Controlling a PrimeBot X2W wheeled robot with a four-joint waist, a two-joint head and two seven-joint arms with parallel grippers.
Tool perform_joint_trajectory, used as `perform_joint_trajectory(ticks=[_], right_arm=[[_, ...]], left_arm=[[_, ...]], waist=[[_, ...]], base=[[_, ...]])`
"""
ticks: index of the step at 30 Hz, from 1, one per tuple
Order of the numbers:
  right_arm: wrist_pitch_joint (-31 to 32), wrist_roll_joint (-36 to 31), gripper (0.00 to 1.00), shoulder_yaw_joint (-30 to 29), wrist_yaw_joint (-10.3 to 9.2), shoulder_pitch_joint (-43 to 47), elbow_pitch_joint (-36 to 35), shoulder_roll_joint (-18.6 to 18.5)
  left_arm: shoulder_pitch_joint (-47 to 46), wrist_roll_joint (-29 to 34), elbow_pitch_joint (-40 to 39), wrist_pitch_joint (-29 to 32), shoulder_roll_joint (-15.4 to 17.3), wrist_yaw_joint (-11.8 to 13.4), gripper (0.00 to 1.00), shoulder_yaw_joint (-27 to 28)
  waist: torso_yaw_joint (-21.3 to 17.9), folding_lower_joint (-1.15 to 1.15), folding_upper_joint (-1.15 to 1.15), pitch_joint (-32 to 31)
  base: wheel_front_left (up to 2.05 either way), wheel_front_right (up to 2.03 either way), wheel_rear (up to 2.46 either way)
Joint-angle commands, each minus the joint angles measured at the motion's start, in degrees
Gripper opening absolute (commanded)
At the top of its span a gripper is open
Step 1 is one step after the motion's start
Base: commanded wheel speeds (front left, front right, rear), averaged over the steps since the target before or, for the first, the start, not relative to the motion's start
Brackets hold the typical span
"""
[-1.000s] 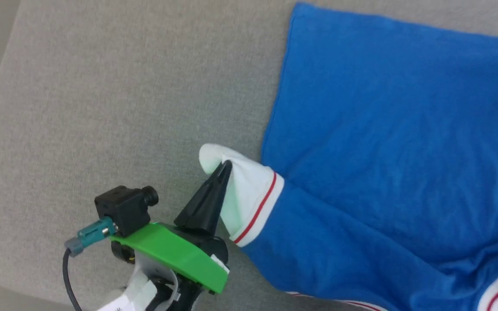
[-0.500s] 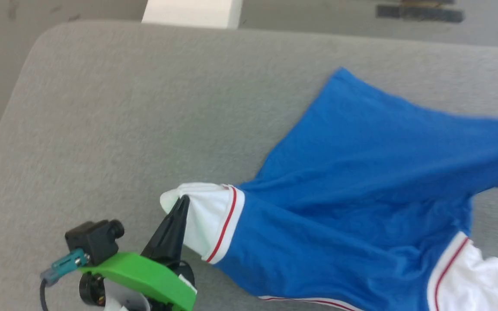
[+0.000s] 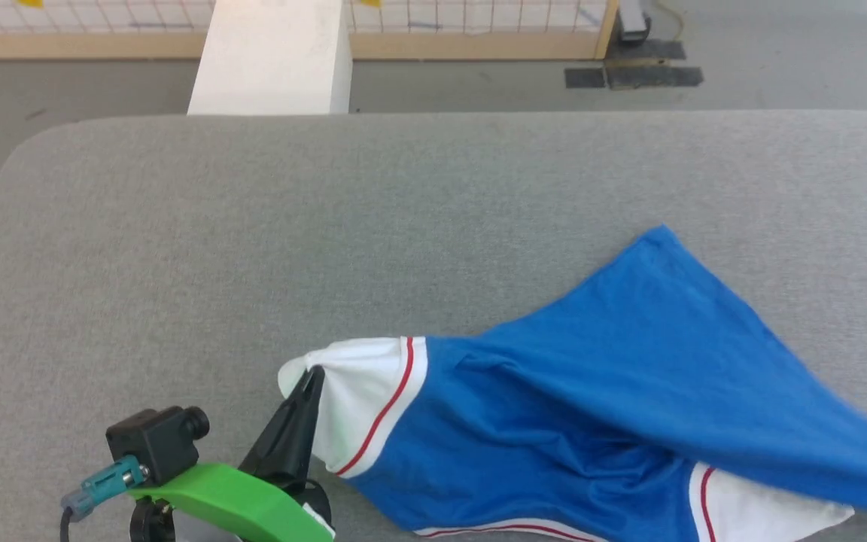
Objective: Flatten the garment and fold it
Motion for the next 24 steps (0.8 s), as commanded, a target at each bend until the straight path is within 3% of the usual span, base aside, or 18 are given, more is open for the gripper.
perform_joint_trajectory(ticks=[1,6,13,15,16,17,20,24], right_arm=[[-2.14,0.22,0.00,1.59,-0.06,1.41,2.01,0.12],[-10.67,-0.25,0.00,7.96,-0.06,3.64,12.41,0.13],[-18.38,-2.32,0.00,12.00,-0.06,1.18,22.75,0.13],[-20.23,-3.68,0.35,12.43,-0.06,0.03,24.30,0.13],[-20.80,-4.20,0.95,12.71,-0.06,-0.50,24.93,0.13],[-21.10,-4.21,1.00,12.82,-0.06,-0.92,25.19,0.13],[-20.94,-3.84,1.00,12.72,-0.06,-1.23,22.92,0.13],[-16.33,-2.50,1.00,10.90,-0.06,1.12,12.56,0.13]], left_arm=[[0.88,-0.72,-0.23,0.27,0.57,0.34,0.00,0.27],[1.38,-0.99,-0.31,1.33,0.96,0.63,0.00,-0.08],[1.31,-1.00,-0.78,2.56,1.34,1.10,0.00,-0.53],[1.06,-0.91,-0.88,2.75,1.39,1.12,0.00,-0.70],[0.87,-0.88,-0.89,2.77,1.34,1.12,0.00,-0.80],[0.74,-0.86,-0.91,2.75,1.29,1.13,0.00,-0.86],[0.29,-0.74,-0.96,2.51,1.11,1.05,0.00,-1.04],[-0.32,-0.53,-1.35,2.13,0.97,0.70,0.00,-1.43]], waist=[[-0.72,0.00,0.00,-1.10],[-0.83,0.00,0.00,-2.34],[-0.88,0.00,0.00,-2.47],[-1.06,0.00,0.00,-2.07],[-1.18,0.00,0.00,-1.87],[-1.29,0.00,0.00,-1.69],[-1.44,0.00,0.00,-0.99],[-1.22,0.00,0.00,0.49]], base=[[0.00,0.00,0.00],[0.00,0.00,0.00],[0.00,0.00,0.00],[0.00,0.00,0.00],[0.00,0.00,0.00],[0.00,0.00,0.00],[0.00,0.00,0.00],[0.00,0.00,0.00]])
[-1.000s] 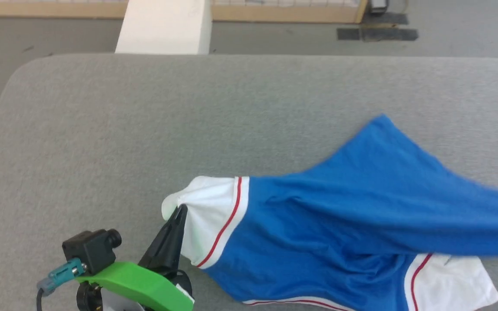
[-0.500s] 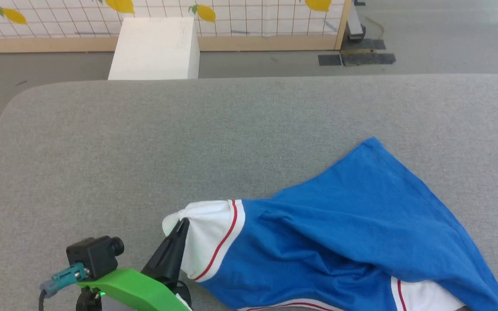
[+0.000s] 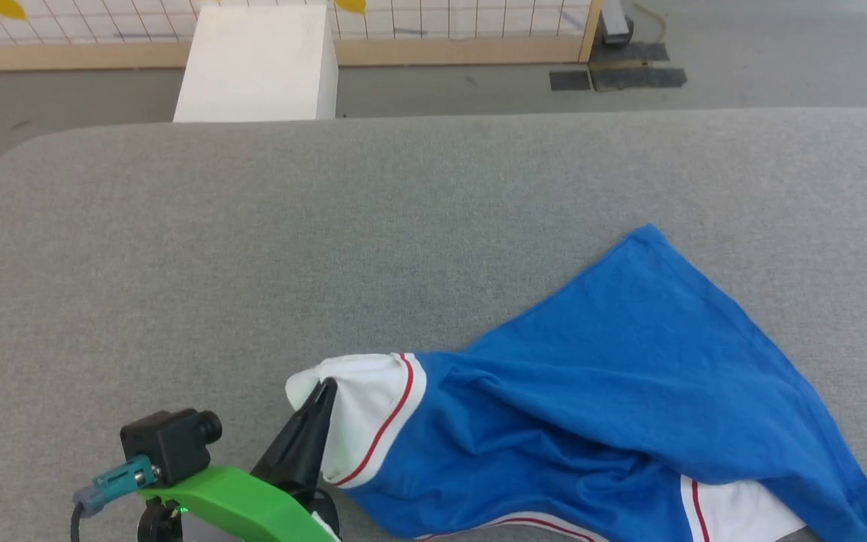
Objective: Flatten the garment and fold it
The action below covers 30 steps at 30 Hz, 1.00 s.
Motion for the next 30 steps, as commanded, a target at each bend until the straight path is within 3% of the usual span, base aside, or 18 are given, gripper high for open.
perform_joint_trajectory(ticks=[1,6,11,20,30], right_arm=[[1.82,0.38,1.00,-1.10,-0.08,0.95,-3.98,-0.10],[11.15,-0.30,1.00,-5.12,-0.08,-0.31,-21.97,-0.10],[17.02,-4.54,1.00,-2.42,-0.08,-9.29,-27.05,-0.90],[22.35,-11.96,1.00,9.78,-0.08,-28.25,-13.82,-5.68],[25.83,-15.67,1.00,17.64,-0.08,-37.10,-0.68,-10.40]], left_arm=[[-1.12,0.39,-0.44,-0.53,-0.10,-0.39,0.00,-0.13],[-2.68,0.72,-0.95,-1.28,-0.63,-1.17,0.00,-0.96],[-5.20,1.16,-0.58,-1.71,-1.31,-2.33,0.00,-2.39],[-10.15,2.04,0.52,-1.46,-2.12,-3.97,0.00,-4.56],[-12.97,2.32,2.13,-2.24,-3.32,-5.07,0.00,-6.09]], waist=[[0.25,0.00,0.00,1.17],[1.61,0.00,0.00,3.87],[3.93,0.00,0.00,7.02],[7.90,0.00,0.00,14.10],[11.41,0.00,0.00,18.97]], base=[[0.00,0.00,0.00],[0.00,0.00,0.00],[0.00,0.00,0.00],[0.00,0.00,0.00],[0.00,0.00,0.00]])
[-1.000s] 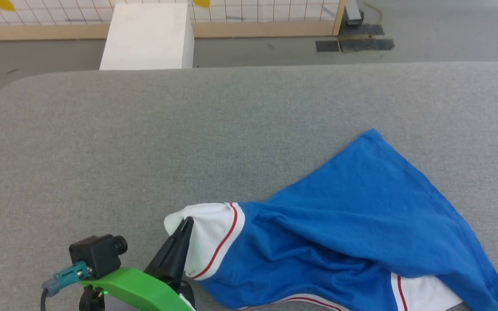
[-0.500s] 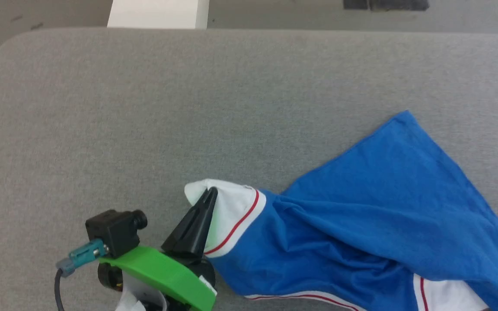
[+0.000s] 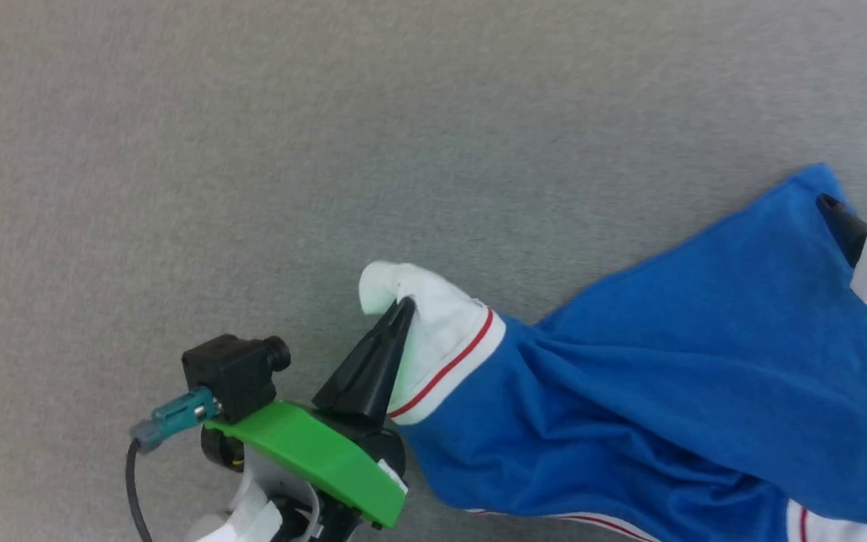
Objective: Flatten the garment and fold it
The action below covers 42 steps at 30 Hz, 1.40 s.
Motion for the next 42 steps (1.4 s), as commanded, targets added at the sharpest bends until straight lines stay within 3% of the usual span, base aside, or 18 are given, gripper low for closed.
perform_joint_trajectory(ticks=[1,8,9,10,11,12,20,31,42], right_arm=[[-0.42,-0.53,1.00,0.52,-0.08,-1.19,1.03,-0.70],[0.61,-0.21,1.00,2.46,-0.08,-2.44,4.55,-1.97],[1.06,-0.11,0.49,2.77,-0.08,-2.50,4.82,-2.21],[1.30,0.06,0.40,3.01,-0.08,-2.57,4.92,-2.42],[1.37,0.24,0.03,3.03,-0.08,-2.67,4.99,-2.60],[1.38,0.26,0.00,2.97,-0.08,-2.70,5.00,-2.77],[-1.54,1.11,0.00,2.07,-0.08,-2.29,4.62,-2.75],[-15.22,2.82,0.00,-2.00,-0.08,1.28,3.92,3.13],[-20.25,5.44,0.00,-1.02,-0.08,2.25,-3.21,6.18]], left_arm=[[-1.44,0.29,0.20,-0.40,-0.22,-0.56,0.00,-0.12],[-2.21,0.17,1.02,-0.70,-0.53,-0.92,0.00,-0.57],[-2.29,0.13,1.14,-0.73,-0.55,-0.93,0.00,-0.56],[-2.35,0.08,1.23,-0.74,-0.56,-0.94,0.00,-0.56],[-2.43,0.01,1.36,-0.76,-0.58,-0.96,0.00,-0.54],[-2.46,-0.05,1.46,-0.79,-0.58,-0.96,0.00,-0.51],[-2.04,-1.37,2.44,-1.40,-0.65,-0.61,0.00,0.86],[-4.62,-1.01,7.06,-3.61,0.29,0.16,0.00,4.76],[-13.31,1.56,11.05,-2.60,2.25,0.25,0.00,6.20]], waist=[[2.40,0.00,0.00,2.47],[3.25,0.00,0.00,3.66],[3.30,0.00,0.00,3.76],[3.33,0.00,0.00,3.82],[3.34,0.00,0.00,3.86],[3.31,0.00,0.00,3.84],[2.30,0.00,0.00,1.14],[-1.01,0.00,0.00,-8.14],[-4.50,0.00,0.00,-18.94]], base=[[0.00,0.00,0.00],[0.00,0.00,0.00],[0.00,0.00,0.00],[0.00,0.00,0.00],[0.00,0.00,0.00],[0.00,0.00,0.00],[0.00,0.00,0.00],[0.00,0.00,0.00],[0.00,0.00,0.00]])
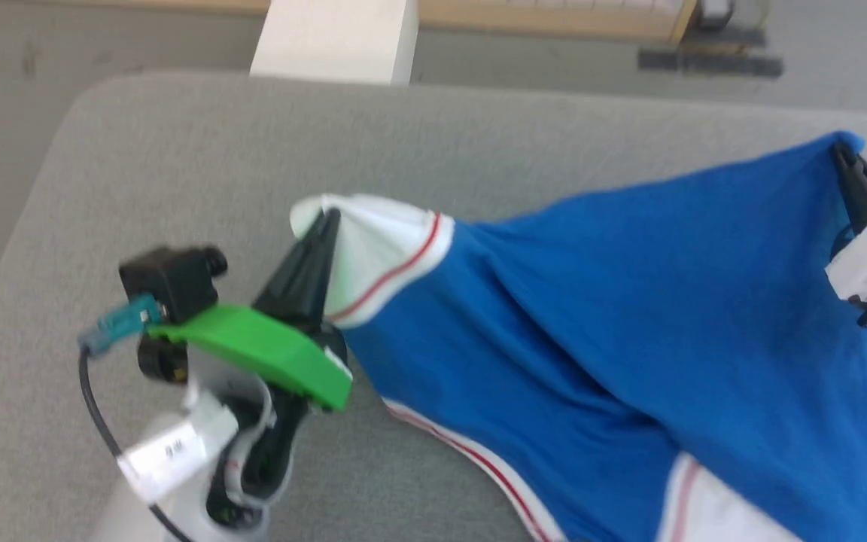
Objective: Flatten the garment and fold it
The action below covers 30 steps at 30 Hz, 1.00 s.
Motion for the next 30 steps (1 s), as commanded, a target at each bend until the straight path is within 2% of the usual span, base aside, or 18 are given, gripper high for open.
perform_joint_trajectory(ticks=[1,8,10,22,30], right_arm=[[-0.45,0.55,0.00,0.31,-0.08,-0.59,-1.08,0.42],[-0.90,-0.86,0.00,2.21,-0.08,-6.19,-2.23,0.68],[-1.58,-2.39,0.00,3.61,-0.08,-11.71,0.84,0.91],[-6.03,-9.83,0.00,7.04,-0.08,-29.25,18.22,1.12],[-8.12,-14.14,0.00,6.00,-0.08,-38.83,28.06,2.45]], left_arm=[[-2.74,0.78,0.42,0.45,0.76,0.11,0.00,0.54],[-14.06,2.46,4.61,3.27,3.36,-0.05,0.00,2.46],[-21.47,3.11,9.44,3.83,4.28,-0.26,0.00,3.75],[-41.49,7.23,29.40,3.42,5.99,-2.34,0.00,2.86],[-52.30,8.62,38.69,3.73,5.36,-1.73,0.00,2.40]], waist=[[-2.86,0.00,0.00,-5.18],[-4.52,0.00,0.00,-8.79],[-5.46,0.00,0.00,-10.54],[-7.00,0.00,0.00,-12.84],[-8.04,0.00,0.00,-9.08]], base=[[0.00,0.00,0.00],[0.00,0.00,0.00],[0.00,0.00,0.00],[0.00,0.00,0.00],[0.00,0.00,0.00]])
